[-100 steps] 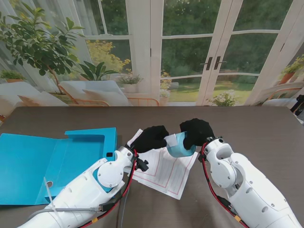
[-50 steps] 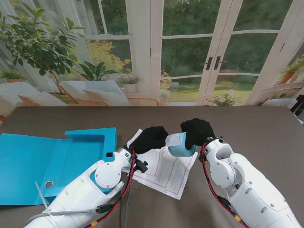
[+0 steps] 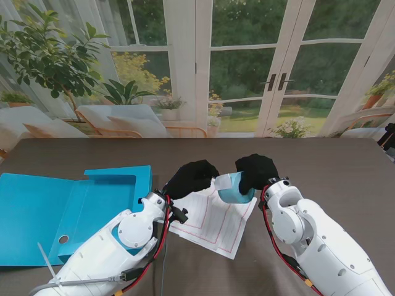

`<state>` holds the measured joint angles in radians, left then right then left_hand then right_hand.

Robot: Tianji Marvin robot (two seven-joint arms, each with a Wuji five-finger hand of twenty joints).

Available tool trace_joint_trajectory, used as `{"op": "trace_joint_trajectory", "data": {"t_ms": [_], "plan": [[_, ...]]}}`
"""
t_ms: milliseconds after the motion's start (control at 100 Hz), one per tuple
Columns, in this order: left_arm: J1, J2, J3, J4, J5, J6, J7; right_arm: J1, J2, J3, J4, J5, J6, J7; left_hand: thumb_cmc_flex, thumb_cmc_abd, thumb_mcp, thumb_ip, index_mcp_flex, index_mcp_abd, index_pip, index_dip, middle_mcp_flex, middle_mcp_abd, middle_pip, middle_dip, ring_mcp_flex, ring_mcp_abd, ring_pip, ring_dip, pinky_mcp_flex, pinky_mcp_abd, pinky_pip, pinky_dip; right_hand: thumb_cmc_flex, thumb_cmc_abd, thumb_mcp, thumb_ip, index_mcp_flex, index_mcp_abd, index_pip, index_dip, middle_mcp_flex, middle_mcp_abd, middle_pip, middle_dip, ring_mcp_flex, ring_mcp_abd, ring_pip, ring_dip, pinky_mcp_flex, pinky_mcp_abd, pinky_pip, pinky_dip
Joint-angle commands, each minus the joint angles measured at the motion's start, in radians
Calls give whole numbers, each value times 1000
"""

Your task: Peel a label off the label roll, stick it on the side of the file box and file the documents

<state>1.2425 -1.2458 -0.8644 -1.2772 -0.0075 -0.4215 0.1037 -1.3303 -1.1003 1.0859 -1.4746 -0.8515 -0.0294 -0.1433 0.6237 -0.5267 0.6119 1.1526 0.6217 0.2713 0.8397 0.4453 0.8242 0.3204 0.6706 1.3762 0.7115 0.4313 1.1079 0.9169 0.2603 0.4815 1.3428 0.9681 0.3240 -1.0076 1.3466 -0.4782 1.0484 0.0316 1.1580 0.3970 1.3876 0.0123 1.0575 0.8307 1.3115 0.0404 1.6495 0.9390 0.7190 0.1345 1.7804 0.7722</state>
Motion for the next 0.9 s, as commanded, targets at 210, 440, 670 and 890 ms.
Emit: {"op": "trace_joint_trajectory", "data": {"t_ms": [210, 440, 670, 890], "plan": [[-25, 0, 28, 18, 22, 12, -32, 8, -4, -8, -9, -4, 11, 13, -46, 58, -96, -31, -52, -39, -102, 6, -74, -12, 11, -164, -36, 3, -9, 17, -31, -47, -12, 32, 106, 100, 217, 81, 63, -74, 144, 77, 61, 75, -11, 0, 5, -106, 16, 0, 445, 10, 55, 7], [-37, -1, 51, 31, 69, 25, -21, 10, -4, -11, -10, -3, 21, 16, -54, 33, -94, -45, -90, 22, 4, 70, -87, -24, 61, -172, -23, -17, 13, 22, -18, -49, -4, 38, 108, 102, 217, 82, 63, -74, 144, 77, 61, 75, -11, 0, 5, -106, 15, 0, 445, 10, 55, 7], [-52, -23, 74, 67, 91, 16, 36, 10, -5, -15, -8, 0, 24, 14, -10, -46, -1, 49, -48, 45, 135, 57, 8, -34, 83, 29, 51, -31, 76, 14, 55, -25, 30, 46, 107, 103, 216, 81, 62, -75, 144, 77, 61, 75, -11, 0, 5, -103, 15, 0, 445, 10, 55, 7], [-57, -45, 85, 91, 118, 27, 102, 10, -5, -17, -9, 1, 26, 17, 32, -111, 68, 80, 92, 26, 142, -26, 161, -51, 41, 12, 170, -30, 104, -16, 176, 33, 78, 26, 109, 102, 216, 82, 62, -75, 144, 78, 62, 75, -12, 0, 5, -104, 15, 0, 445, 10, 55, 7]]}}
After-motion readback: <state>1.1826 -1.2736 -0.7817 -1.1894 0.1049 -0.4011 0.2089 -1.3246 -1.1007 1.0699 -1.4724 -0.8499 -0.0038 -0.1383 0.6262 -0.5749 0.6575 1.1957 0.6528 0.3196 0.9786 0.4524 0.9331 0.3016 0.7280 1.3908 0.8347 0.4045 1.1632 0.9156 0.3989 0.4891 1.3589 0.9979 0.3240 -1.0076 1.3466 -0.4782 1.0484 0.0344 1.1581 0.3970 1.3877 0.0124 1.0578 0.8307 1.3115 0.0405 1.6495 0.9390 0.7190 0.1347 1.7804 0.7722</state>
